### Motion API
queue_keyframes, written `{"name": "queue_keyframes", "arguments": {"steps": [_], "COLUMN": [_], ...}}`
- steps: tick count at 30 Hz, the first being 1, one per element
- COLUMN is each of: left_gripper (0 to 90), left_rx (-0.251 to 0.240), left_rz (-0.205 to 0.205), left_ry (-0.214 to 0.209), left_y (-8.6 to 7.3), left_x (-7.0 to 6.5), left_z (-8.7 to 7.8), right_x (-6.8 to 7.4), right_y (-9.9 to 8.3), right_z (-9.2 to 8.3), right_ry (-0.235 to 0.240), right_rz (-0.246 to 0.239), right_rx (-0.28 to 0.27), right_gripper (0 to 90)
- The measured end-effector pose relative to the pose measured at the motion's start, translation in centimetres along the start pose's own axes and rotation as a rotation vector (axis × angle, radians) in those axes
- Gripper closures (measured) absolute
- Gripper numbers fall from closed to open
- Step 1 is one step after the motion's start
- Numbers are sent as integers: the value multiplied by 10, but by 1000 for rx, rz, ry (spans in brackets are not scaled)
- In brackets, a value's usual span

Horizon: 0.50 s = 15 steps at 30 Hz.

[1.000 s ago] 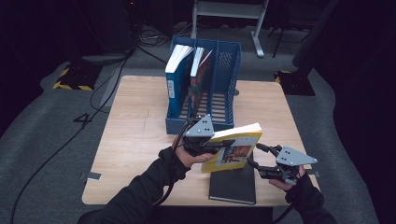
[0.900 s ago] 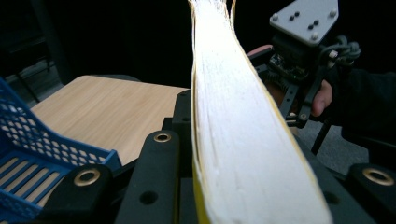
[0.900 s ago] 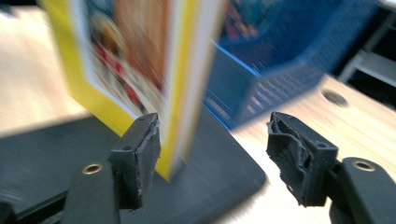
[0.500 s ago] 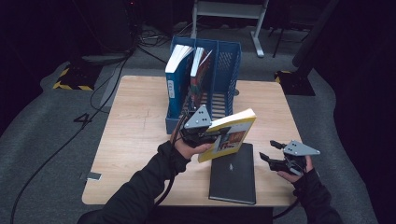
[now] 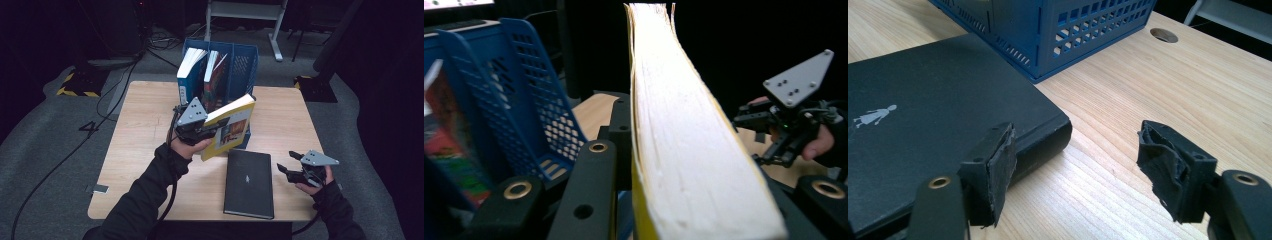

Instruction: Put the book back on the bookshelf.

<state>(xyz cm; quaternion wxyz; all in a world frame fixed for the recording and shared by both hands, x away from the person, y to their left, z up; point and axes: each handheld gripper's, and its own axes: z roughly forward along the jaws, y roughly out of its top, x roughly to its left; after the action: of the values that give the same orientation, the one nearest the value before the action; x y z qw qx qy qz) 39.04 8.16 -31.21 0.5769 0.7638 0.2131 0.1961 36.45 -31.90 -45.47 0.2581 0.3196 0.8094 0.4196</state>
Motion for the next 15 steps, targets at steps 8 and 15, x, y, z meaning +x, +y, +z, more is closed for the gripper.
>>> {"name": "queue_keyframes", "arguments": {"steps": [8, 15], "left_gripper": [752, 752], "left_rx": [-23, -16], "left_rz": [-30, -54], "left_ry": [100, 164], "left_y": [8, 14], "left_x": [18, 31], "left_z": [-16, -16], "right_x": [1, 2], "right_y": [0, 0], "right_z": [1, 2], "right_ry": [5, 7], "right_rz": [-2, -3], "right_rx": [4, 10], "right_gripper": [326, 328]}}
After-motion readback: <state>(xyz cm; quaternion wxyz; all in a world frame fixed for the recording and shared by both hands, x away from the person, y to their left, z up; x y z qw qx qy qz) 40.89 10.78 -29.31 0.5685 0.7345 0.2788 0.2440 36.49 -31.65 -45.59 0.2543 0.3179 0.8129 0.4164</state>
